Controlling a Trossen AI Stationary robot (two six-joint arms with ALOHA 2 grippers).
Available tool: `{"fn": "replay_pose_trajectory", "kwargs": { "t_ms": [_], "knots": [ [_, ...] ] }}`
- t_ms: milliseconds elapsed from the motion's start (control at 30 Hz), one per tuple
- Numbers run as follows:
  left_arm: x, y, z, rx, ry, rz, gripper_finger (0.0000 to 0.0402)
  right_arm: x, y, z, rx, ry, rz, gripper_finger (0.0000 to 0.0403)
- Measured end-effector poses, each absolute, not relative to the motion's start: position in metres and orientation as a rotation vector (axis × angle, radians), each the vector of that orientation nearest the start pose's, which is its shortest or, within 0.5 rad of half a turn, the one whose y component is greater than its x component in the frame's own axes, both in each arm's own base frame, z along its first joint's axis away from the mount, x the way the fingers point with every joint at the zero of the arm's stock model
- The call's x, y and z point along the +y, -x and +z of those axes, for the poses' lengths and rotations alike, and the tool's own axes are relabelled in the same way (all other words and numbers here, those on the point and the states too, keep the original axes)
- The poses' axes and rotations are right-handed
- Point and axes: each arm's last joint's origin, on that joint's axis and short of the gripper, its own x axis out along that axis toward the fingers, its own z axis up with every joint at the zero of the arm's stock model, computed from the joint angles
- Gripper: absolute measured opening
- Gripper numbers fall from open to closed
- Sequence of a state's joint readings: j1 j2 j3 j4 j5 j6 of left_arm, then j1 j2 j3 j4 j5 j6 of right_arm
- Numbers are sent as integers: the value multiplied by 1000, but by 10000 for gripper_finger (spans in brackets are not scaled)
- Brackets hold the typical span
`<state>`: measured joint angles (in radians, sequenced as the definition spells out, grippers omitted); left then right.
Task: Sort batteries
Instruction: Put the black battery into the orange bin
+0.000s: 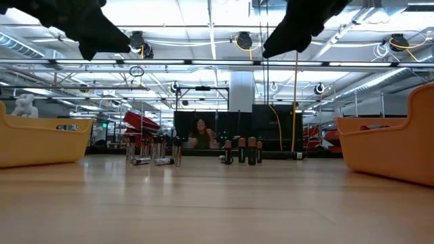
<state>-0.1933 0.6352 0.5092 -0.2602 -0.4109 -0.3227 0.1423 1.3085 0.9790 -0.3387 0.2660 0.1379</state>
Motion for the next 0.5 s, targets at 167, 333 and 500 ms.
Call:
{"fn": "replay_pose_trajectory", "kwargs": {
  "t_ms": [167,333,500],
  "knots": [
    [-22,-152,252,368,200,267,152,41,-293,265,776,61,-159,182],
    [-28,-156,246,405,154,279,153,43,-308,248,862,109,-154,182],
    [-38,-159,241,445,129,235,153,45,-317,235,920,153,-137,183]
  ]
}}
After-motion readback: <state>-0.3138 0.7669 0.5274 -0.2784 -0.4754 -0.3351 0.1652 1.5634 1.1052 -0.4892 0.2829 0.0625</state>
